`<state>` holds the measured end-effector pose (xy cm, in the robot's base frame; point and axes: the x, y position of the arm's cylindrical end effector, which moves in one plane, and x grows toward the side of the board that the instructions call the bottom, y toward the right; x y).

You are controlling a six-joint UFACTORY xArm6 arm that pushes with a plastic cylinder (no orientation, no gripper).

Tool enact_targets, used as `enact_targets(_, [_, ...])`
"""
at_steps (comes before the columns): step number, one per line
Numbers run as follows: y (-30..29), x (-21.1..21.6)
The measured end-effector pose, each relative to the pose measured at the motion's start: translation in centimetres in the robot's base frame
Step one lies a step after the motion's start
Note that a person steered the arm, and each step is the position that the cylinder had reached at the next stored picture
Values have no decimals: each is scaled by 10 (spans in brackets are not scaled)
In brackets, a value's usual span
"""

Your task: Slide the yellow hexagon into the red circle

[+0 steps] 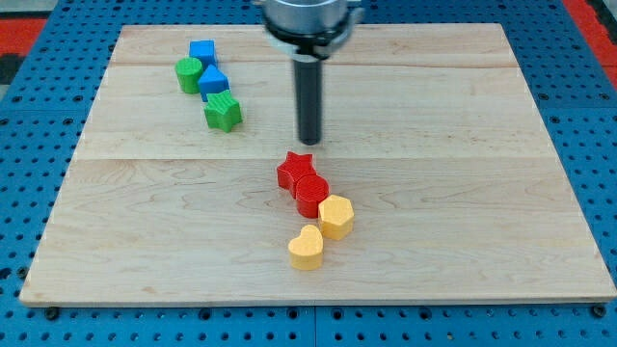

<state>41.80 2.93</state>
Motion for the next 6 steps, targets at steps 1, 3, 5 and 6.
enact_targets(1, [65,47])
enact_targets(3, [18,133])
enact_targets(5, [-26,125])
enact_targets(6, [-13,122])
